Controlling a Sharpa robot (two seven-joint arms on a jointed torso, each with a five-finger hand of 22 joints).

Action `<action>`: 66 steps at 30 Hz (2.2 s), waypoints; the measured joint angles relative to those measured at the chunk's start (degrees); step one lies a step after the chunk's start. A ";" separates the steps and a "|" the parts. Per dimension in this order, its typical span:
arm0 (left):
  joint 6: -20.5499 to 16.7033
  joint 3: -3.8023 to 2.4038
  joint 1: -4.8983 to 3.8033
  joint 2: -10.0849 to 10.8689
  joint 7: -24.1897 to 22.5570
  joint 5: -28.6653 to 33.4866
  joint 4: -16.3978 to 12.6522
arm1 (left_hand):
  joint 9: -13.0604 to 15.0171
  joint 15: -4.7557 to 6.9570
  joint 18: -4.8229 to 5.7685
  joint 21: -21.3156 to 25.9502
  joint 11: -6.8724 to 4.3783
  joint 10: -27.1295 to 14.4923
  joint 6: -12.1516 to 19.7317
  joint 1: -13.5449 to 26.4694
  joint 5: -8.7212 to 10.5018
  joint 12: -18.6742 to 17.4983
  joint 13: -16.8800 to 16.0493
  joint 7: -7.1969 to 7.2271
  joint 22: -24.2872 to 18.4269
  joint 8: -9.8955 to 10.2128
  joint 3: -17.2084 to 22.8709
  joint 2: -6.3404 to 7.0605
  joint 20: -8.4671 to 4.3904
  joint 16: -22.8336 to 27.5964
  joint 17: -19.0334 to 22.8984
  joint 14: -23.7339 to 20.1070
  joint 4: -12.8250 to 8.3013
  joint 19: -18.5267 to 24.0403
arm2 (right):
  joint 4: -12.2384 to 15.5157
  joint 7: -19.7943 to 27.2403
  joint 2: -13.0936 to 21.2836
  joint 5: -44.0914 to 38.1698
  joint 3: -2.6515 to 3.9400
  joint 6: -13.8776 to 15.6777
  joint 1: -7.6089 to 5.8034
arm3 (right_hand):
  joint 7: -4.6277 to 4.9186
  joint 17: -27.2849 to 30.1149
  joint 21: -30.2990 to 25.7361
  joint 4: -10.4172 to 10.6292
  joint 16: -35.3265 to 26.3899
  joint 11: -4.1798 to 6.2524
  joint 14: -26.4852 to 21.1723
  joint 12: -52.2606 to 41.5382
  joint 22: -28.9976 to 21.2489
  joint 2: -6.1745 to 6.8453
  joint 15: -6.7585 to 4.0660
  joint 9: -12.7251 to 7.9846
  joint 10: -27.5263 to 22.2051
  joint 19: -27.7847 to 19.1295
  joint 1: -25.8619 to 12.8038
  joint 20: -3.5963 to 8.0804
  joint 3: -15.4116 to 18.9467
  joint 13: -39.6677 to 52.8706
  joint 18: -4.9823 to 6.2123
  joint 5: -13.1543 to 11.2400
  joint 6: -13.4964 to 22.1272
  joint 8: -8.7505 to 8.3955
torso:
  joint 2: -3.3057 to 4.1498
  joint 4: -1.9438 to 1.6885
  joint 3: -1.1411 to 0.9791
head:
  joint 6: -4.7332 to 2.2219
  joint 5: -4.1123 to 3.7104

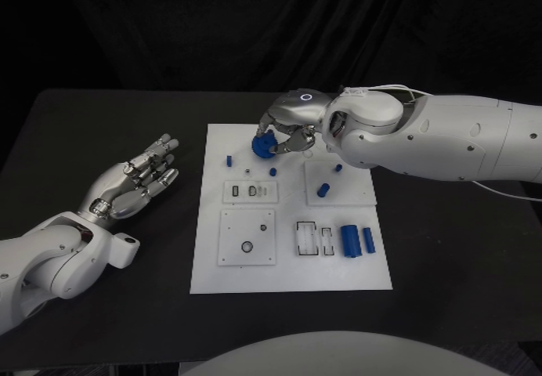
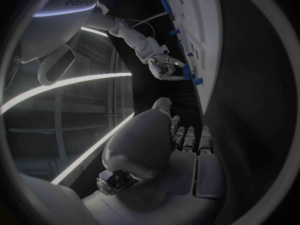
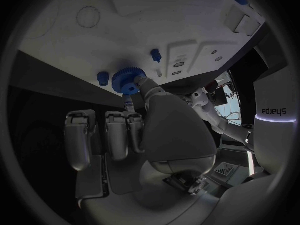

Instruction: Assemble the parts on the task board

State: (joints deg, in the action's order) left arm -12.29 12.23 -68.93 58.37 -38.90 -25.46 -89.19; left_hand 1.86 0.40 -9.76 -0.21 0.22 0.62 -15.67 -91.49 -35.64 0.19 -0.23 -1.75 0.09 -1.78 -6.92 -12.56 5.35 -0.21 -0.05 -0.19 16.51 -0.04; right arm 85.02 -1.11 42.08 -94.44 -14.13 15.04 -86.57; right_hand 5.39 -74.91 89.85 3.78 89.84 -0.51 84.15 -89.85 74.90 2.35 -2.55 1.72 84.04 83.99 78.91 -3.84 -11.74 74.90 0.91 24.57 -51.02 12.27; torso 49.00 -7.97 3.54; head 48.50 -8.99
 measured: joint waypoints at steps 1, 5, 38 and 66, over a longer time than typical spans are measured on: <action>0.01 0.00 0.00 -0.02 0.00 0.00 0.02 | 0.00 0.00 0.00 0.00 0.00 0.00 0.00 0.00 0.00 0.00 0.00 0.00 0.00 0.00 0.00 0.00 0.00 0.00 0.00 0.00 0.00 0.00 | -0.10 -0.02 -0.10 0.00 0.00 -0.11 0.00 | 0.01 0.00 0.00 0.01 0.00 0.00 0.00 0.00 0.00 0.00 0.00 0.00 0.00 0.00 0.00 0.00 -0.15 0.00 0.00 0.00 0.21 0.51 | 0.00 0.00 0.00 | 0.00 -0.02; 0.07 0.00 0.00 -0.13 0.00 0.00 0.08 | 0.00 -0.12 0.00 0.00 0.00 0.00 0.00 0.02 0.00 0.00 0.00 0.00 0.00 0.00 0.00 -0.02 0.12 0.00 0.00 0.13 0.00 0.13 | -0.53 -0.10 -0.52 0.00 0.00 -0.65 0.00 | 0.01 0.00 0.00 -0.08 0.00 0.00 0.00 0.00 0.00 0.01 0.00 0.00 0.00 0.00 0.00 0.00 -0.54 0.00 0.01 -0.04 0.41 0.67 | 0.00 0.01 0.00 | 0.03 -0.09; 0.50 0.00 0.00 -0.51 0.00 0.00 0.62 | 0.00 -0.21 0.00 0.00 0.13 -0.14 0.00 0.22 0.00 0.00 -0.01 0.00 -0.04 0.00 0.00 -0.22 0.37 0.00 -0.05 0.21 0.00 0.04 | -1.88 -1.84 -1.06 0.01 -0.03 -3.04 0.00 | 0.15 0.00 -2.86 -0.46 0.00 0.00 0.00 0.00 0.00 1.13 0.00 17.64 0.00 0.00 -1.13 0.00 -5.04 0.03 0.00 0.78 7.48 -7.05 | -0.01 0.01 0.01 | 0.32 0.04; 0.68 0.00 0.00 -0.41 0.00 0.01 0.70 | -0.01 -0.20 0.00 0.00 0.41 -0.01 0.00 0.22 0.00 0.00 -0.01 0.00 -0.03 0.00 0.00 -0.22 0.42 0.00 -0.01 0.21 0.00 0.00 | -0.94 -2.44 1.14 -0.01 0.00 -2.94 0.00 | -0.26 0.00 -4.82 -0.66 0.00 0.00 0.00 0.00 0.04 1.28 0.00 14.32 0.00 0.00 -2.28 0.00 -5.55 0.01 0.00 -1.86 9.82 -7.76 | -0.01 0.04 0.02 | 0.05 0.01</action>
State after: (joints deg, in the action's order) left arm -11.61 12.23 -68.93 57.96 -38.90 -25.46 -88.48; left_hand 1.85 0.19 -9.76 -0.21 0.63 0.62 -15.67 -91.27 -35.64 0.19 -0.24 -1.75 0.07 -1.77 -6.92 -12.78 5.77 -0.21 -0.06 0.02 16.51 -0.05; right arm 84.08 -3.56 43.22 -94.45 -14.13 12.10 -86.57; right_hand 5.13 -74.91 85.03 3.11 89.84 -0.51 84.15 -89.85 74.94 3.63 -2.55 16.05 84.04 83.99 76.64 -3.84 -17.29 74.92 0.91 22.72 -41.20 4.50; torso 48.99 -7.92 3.56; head 48.55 -8.98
